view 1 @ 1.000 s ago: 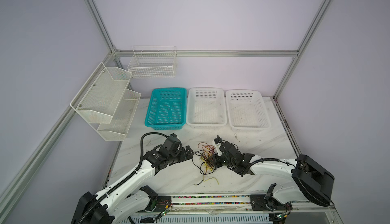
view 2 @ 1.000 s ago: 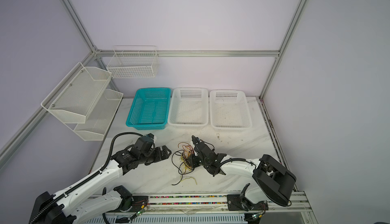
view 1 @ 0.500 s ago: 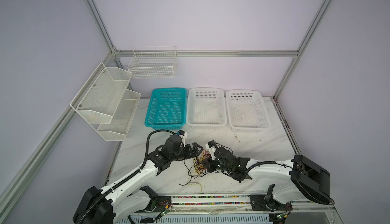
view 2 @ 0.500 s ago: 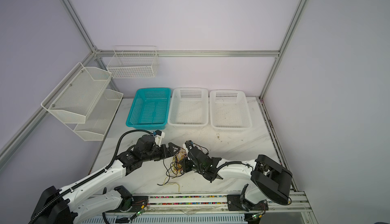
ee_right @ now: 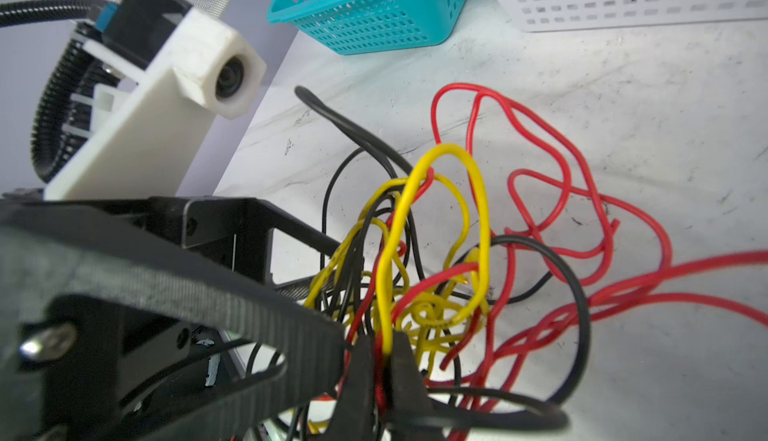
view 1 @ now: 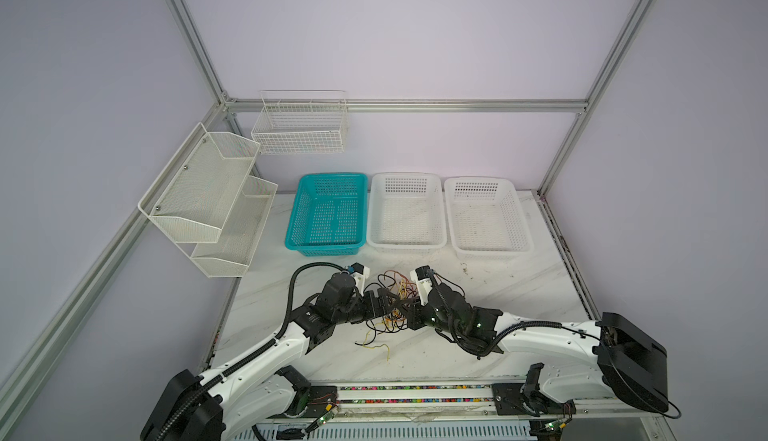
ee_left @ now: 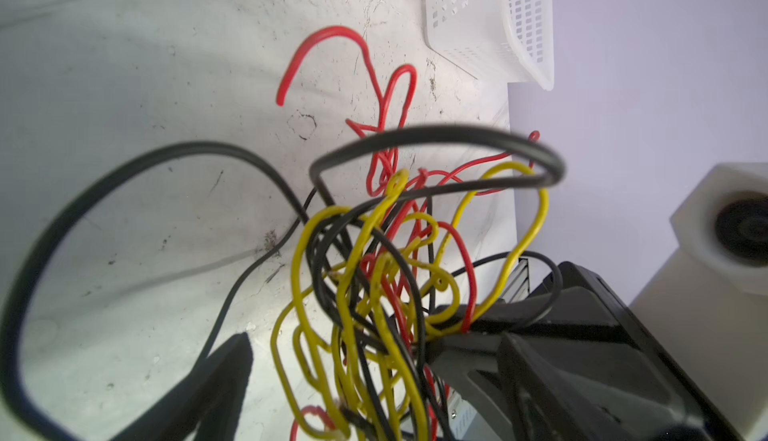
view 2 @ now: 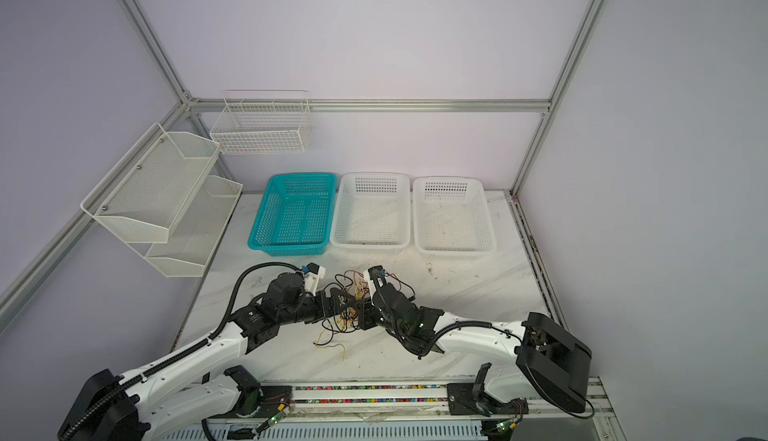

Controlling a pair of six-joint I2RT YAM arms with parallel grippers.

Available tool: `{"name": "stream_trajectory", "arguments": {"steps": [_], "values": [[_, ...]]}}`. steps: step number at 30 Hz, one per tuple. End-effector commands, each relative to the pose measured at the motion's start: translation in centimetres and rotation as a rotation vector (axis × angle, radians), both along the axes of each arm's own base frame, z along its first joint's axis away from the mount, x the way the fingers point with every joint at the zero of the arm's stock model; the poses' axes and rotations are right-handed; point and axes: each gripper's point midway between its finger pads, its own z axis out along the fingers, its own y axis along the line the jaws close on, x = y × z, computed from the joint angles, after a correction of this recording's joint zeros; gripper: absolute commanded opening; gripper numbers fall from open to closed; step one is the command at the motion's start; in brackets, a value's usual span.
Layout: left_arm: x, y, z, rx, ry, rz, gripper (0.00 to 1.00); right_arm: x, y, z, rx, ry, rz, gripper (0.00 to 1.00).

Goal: Untangle the cables
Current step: 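Close the left gripper on the wire bundle while the right gripper grasps wires beside it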

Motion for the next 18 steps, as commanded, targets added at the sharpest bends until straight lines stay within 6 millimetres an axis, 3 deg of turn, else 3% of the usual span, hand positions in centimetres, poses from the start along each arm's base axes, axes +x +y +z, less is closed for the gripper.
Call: {"name": "stream_trajectory", "arguments": {"steps": [1,3,8,12,18], "values": [[0.0,0.6,-0.2,-0.051,-0.029,0.063,0.76,1.3,0.0,2.9,0.014,-0.077,-0.05,0.0],[0.0,0.9,0.1,-0.067,-0.04,0.086,0.67,1.5,-0.4,3.2,0.015,-0.09,-0.065,0.0],[0.3,0.9,0.6,-0.065,-0.057,0.089,0.56,0.8,-0.2,3.4,0.069,-0.078,-0.038,0.0],[0.7,0.5,0.1,-0.048,-0.038,0.081,0.47,0.2,0.0,2.9,0.091,-0.068,-0.007,0.0],[0.9,0.3,-1.2,-0.033,-0.015,0.082,0.28,-0.1,0.0,2.3,0.1,-0.058,0.006,0.0]]}}
